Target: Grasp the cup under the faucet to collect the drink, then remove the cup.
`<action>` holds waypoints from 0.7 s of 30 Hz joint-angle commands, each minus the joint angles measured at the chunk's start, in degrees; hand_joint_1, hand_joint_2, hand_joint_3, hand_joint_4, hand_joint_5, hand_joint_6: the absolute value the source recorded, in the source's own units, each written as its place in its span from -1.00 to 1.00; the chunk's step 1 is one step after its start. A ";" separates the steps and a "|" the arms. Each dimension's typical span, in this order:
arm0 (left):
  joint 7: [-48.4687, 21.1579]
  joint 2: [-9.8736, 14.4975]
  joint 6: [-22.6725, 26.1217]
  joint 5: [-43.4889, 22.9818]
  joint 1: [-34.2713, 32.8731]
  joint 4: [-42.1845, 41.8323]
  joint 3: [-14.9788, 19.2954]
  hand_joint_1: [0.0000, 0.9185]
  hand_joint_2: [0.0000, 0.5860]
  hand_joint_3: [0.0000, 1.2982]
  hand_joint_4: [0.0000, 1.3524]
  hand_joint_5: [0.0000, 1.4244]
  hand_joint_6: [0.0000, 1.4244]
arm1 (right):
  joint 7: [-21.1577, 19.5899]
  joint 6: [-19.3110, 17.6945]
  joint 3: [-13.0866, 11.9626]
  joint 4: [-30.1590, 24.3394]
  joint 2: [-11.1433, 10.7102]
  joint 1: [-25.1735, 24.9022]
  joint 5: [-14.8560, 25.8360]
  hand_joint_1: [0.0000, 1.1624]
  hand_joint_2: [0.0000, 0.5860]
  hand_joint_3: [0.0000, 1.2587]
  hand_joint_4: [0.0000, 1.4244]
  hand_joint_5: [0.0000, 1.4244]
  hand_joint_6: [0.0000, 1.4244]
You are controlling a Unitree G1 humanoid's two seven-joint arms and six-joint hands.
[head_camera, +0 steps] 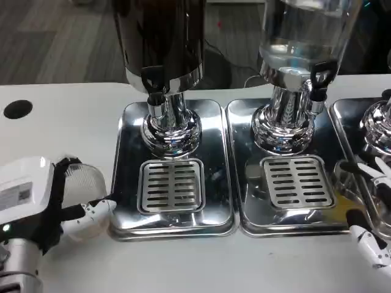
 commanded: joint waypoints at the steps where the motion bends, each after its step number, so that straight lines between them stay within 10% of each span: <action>1: 1.49 0.00 -0.94 -0.72 0.20 0.69 -0.38 -0.28 -0.59 -0.37 -0.35 -0.09 0.16 | 0.40 -0.43 -0.06 0.90 0.12 -0.81 0.30 -0.31 0.49 -0.70 -0.92 -0.93 -1.00; 21: 4.20 -0.08 -2.63 -3.20 1.78 -4.30 1.64 -0.32 -0.57 -0.35 -0.30 0.01 0.25 | 0.70 -1.34 0.62 1.88 0.30 -1.06 0.07 -0.29 0.49 -0.70 -0.92 -0.93 -1.00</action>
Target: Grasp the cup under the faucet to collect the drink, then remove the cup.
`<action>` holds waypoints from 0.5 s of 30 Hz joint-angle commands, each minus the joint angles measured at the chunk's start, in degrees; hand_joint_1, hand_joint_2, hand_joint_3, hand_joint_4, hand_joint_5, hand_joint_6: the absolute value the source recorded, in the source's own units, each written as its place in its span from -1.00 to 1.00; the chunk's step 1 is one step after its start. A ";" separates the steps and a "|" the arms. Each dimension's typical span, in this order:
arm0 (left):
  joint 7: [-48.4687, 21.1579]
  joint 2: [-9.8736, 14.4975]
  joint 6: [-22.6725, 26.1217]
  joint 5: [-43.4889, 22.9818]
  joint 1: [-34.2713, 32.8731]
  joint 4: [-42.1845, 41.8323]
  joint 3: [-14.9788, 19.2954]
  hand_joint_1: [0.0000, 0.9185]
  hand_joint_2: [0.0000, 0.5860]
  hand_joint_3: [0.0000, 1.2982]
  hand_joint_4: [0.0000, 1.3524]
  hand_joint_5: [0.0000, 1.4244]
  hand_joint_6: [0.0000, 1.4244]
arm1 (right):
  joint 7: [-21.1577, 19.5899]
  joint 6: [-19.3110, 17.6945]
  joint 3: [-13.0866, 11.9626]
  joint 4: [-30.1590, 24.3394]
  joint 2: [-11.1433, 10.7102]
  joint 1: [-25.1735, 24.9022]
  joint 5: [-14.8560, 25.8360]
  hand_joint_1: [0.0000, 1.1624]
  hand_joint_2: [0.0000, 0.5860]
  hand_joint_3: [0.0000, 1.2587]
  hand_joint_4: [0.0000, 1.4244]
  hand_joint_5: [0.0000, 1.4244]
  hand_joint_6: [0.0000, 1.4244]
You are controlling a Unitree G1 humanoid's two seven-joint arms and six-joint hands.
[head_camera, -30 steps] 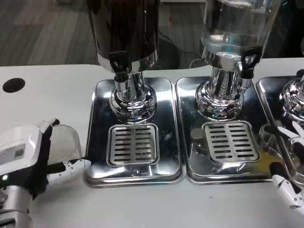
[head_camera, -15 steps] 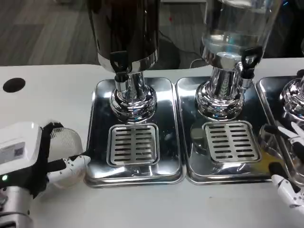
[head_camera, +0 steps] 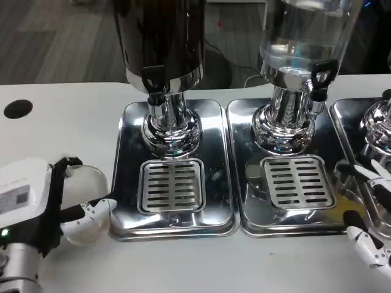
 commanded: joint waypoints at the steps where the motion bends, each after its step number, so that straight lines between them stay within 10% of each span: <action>1: 0.97 0.29 -1.03 -0.87 0.76 -4.34 1.71 -0.32 -0.56 -0.34 -0.28 0.02 0.27 | 0.06 -1.40 0.15 -0.14 0.27 0.19 0.12 -0.29 0.49 -0.70 -0.92 -0.93 -1.00; 15: 1.13 -1.25 -1.14 -0.09 1.92 -11.00 1.84 -0.32 -0.56 -0.32 -0.27 0.04 0.31 | 0.32 -3.54 -0.66 0.43 -0.04 1.49 1.44 -0.29 0.46 -0.70 -0.91 -0.93 -1.00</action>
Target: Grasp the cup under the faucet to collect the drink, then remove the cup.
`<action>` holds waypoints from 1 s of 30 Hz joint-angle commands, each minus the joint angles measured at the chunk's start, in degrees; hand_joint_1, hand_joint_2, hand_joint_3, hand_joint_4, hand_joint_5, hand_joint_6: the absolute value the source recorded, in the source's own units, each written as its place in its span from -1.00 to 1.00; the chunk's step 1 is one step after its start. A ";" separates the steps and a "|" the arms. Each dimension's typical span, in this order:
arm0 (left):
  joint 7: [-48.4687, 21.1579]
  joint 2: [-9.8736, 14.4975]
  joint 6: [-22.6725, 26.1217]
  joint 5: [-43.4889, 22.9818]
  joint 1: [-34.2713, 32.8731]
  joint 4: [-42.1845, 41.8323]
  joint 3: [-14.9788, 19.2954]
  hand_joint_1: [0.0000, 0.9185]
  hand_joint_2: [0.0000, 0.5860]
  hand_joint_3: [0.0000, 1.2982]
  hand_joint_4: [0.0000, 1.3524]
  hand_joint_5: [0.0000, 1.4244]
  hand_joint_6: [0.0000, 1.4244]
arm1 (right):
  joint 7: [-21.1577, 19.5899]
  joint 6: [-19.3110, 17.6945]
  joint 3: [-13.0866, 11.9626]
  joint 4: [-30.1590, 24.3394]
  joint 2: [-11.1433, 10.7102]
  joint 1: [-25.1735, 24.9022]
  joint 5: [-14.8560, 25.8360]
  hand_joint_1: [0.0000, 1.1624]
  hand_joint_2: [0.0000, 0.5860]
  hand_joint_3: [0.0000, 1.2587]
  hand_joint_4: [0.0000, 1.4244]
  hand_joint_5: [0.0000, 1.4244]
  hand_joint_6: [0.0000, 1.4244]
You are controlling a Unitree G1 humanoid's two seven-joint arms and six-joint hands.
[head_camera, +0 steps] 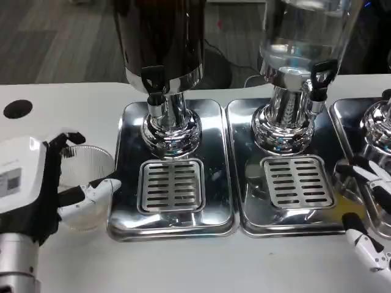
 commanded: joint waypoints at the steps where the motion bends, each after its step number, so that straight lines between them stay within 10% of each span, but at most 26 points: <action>1: 1.23 -0.91 -0.71 1.19 -0.02 -1.76 -0.28 -0.32 -0.56 -0.32 -0.27 0.04 0.31 | 0.25 -1.65 -0.57 0.49 -0.07 0.80 0.99 -0.29 0.46 -0.70 -0.91 -0.93 -1.00; 30: 5.86 -5.24 -2.39 1.95 -5.64 7.56 -3.14 -0.30 -0.53 -0.32 -0.27 0.06 0.33 | 2.47 -6.32 -3.50 4.77 -1.02 1.87 4.44 -0.31 0.44 -0.70 -0.90 -0.91 -1.00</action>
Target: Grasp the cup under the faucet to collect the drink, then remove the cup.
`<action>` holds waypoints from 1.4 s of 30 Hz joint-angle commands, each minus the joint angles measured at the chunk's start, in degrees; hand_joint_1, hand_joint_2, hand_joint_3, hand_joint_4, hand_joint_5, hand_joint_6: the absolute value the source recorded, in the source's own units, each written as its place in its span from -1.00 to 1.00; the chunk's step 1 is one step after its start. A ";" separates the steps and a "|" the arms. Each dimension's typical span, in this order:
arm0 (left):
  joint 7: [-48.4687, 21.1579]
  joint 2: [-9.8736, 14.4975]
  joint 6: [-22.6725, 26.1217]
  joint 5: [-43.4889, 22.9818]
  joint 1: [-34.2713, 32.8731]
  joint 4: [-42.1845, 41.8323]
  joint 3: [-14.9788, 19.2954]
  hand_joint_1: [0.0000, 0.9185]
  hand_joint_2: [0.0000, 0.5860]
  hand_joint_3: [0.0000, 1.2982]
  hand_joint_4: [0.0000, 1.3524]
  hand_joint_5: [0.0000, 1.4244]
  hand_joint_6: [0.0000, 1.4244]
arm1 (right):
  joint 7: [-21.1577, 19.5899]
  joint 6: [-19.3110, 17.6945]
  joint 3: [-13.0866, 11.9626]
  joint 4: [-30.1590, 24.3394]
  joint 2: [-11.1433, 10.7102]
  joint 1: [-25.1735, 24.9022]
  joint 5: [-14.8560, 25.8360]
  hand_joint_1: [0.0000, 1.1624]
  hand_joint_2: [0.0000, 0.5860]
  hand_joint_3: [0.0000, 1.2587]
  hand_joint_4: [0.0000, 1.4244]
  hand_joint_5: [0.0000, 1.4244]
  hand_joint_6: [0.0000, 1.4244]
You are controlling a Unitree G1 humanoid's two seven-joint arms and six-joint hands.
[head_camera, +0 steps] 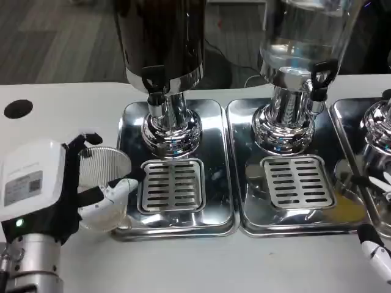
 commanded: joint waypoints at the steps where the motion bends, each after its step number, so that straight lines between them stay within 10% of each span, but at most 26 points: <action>1: 2.49 -0.79 -1.09 -0.33 -3.67 3.02 -0.84 -0.30 -0.53 -0.32 -0.26 0.06 0.33 | 0.66 -0.97 -0.93 0.57 -0.71 0.23 1.12 -0.31 0.44 -0.70 -0.90 -0.91 -1.00; 42: 13.06 -5.89 -5.84 -5.19 -19.56 24.56 -7.81 -0.31 -0.51 -0.32 -0.27 0.04 0.31 | 3.11 -1.90 -2.23 7.53 -2.65 -2.86 4.55 -0.31 0.44 -0.67 -0.88 -0.90 -1.00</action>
